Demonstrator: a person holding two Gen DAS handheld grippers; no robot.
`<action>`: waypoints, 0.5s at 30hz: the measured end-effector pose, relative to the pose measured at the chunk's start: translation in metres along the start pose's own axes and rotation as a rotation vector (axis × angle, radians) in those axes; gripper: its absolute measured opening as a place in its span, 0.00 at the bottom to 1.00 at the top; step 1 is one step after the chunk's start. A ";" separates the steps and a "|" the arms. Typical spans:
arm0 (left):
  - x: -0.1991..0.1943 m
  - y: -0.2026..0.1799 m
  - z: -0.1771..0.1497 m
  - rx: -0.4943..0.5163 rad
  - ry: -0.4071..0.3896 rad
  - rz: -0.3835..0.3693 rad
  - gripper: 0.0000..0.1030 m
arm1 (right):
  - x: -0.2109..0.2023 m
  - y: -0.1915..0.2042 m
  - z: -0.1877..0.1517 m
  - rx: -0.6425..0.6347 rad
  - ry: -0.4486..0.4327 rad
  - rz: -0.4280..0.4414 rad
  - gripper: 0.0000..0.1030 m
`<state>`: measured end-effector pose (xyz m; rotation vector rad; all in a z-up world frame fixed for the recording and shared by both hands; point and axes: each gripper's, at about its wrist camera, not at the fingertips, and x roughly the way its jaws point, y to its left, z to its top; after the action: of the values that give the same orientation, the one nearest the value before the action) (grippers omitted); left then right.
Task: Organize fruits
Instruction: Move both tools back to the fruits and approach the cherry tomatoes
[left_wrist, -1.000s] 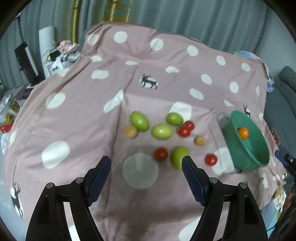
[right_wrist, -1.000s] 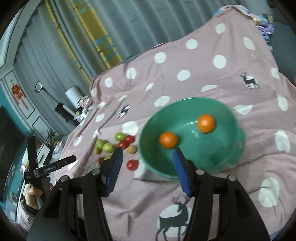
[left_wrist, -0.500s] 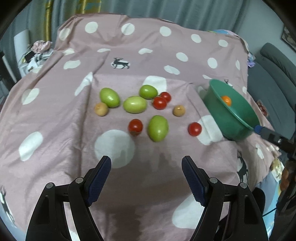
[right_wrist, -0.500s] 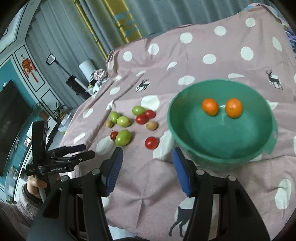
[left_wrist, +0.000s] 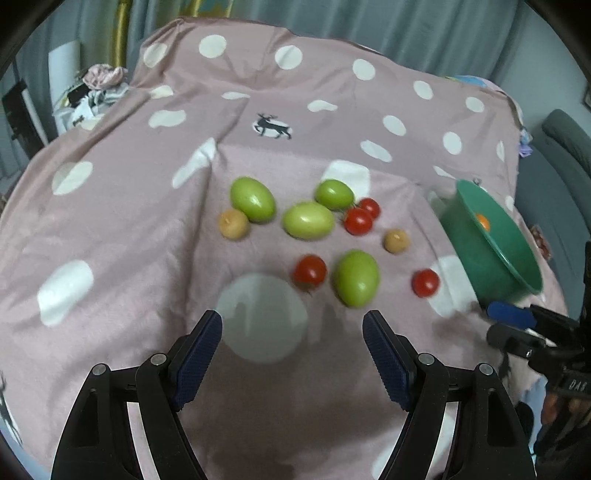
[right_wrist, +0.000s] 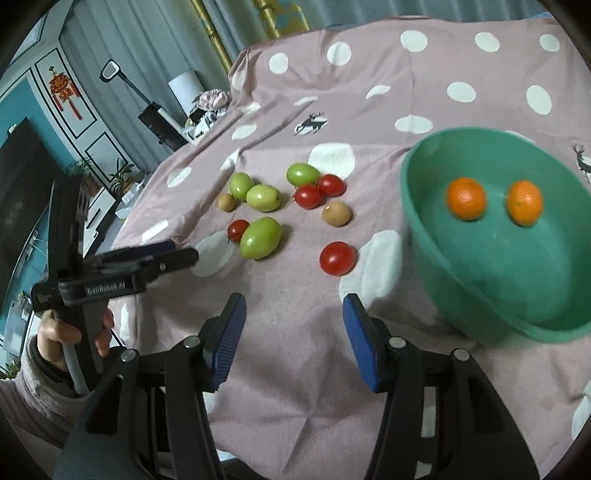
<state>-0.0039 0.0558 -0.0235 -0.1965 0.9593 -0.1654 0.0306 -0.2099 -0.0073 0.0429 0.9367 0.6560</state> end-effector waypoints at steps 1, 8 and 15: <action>0.004 0.000 0.004 0.009 0.002 0.005 0.76 | 0.004 0.000 0.001 -0.004 0.004 -0.005 0.50; 0.034 -0.009 0.017 0.080 0.051 0.068 0.73 | 0.033 0.005 0.018 -0.054 0.038 -0.111 0.46; 0.051 -0.009 0.021 0.119 0.086 0.065 0.72 | 0.060 0.003 0.027 -0.096 0.088 -0.181 0.43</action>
<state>0.0418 0.0374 -0.0495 -0.0489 1.0370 -0.1716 0.0748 -0.1688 -0.0339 -0.1554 0.9795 0.5379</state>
